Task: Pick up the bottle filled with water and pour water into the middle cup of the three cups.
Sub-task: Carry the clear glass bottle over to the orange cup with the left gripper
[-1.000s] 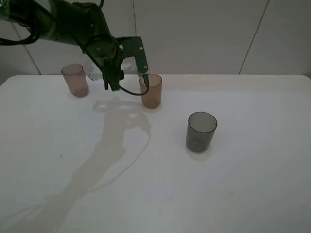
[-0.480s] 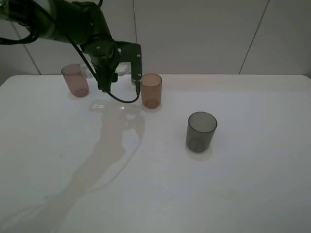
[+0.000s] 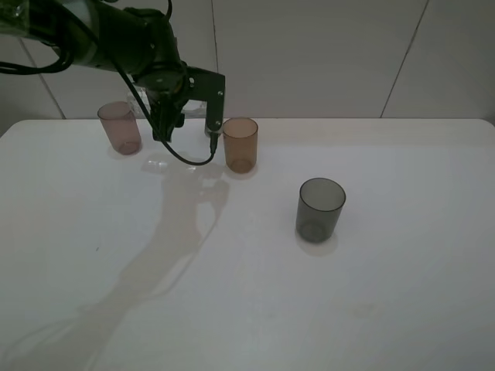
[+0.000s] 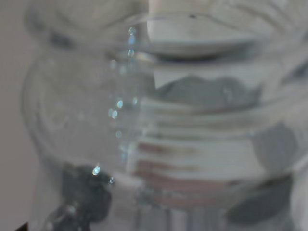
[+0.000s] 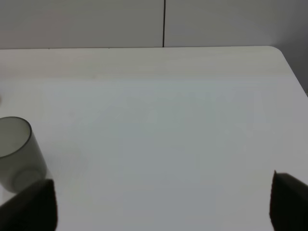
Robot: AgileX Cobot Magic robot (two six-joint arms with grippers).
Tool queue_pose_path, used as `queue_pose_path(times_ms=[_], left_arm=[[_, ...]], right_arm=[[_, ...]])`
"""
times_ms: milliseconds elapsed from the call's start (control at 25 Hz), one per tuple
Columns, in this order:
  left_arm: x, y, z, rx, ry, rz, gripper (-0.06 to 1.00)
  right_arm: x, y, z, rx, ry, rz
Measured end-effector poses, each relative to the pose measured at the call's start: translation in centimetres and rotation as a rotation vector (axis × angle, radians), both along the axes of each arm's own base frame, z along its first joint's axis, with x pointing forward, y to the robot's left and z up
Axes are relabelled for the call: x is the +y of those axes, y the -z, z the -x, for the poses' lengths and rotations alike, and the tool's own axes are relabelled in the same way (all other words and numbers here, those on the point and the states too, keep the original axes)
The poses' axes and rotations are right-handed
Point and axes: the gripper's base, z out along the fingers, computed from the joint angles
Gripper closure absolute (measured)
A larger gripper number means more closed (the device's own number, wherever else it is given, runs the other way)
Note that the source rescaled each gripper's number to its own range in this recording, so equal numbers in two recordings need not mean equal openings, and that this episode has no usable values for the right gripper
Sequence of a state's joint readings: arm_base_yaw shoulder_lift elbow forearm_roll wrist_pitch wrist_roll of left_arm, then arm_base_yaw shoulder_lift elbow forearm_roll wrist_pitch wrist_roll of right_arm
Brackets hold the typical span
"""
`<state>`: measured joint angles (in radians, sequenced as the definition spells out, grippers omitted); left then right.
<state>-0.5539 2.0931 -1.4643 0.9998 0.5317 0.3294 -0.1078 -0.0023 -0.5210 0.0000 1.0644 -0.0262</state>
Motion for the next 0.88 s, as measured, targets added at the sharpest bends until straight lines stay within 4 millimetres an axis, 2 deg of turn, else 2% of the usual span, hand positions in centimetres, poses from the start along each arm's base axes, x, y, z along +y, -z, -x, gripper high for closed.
queue_pose_path(times_ms=[560, 880], left_arm=[[-1.0, -0.3, -0.1, -0.052, 0.109, -0.012, 0.92], [-1.2, 0.6, -0.4, -0.055, 0.153, -0.054, 0.92]], right_arm=[[0.0, 0.0, 0.0, 0.000, 0.000, 0.000], [0.0, 0.0, 0.0, 0.000, 0.000, 0.000]])
